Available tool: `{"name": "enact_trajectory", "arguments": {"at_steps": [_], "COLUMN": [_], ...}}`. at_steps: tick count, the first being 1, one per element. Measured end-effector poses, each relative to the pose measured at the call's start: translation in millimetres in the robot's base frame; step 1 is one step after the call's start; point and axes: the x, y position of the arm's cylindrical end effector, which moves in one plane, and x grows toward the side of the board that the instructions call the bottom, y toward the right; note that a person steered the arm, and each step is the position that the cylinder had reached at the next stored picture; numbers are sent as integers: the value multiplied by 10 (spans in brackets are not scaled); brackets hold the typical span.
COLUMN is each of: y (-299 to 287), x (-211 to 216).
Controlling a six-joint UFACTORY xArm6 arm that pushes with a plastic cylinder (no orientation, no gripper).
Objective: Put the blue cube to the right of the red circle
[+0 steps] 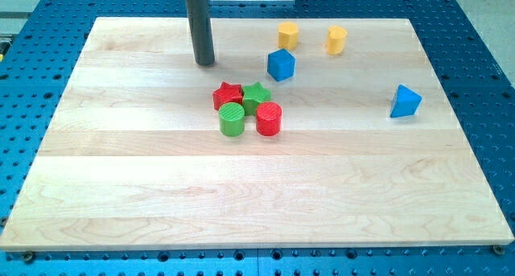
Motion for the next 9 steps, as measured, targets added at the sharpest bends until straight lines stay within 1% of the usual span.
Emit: {"name": "enact_trajectory", "arguments": {"at_steps": [1,2,3,4,5,6,7,8,9], "y": [363,993,1731,1964,1317,1187,1810,2297,1939], "x": [0,0,223,383,249,569,902,1062,1111]}}
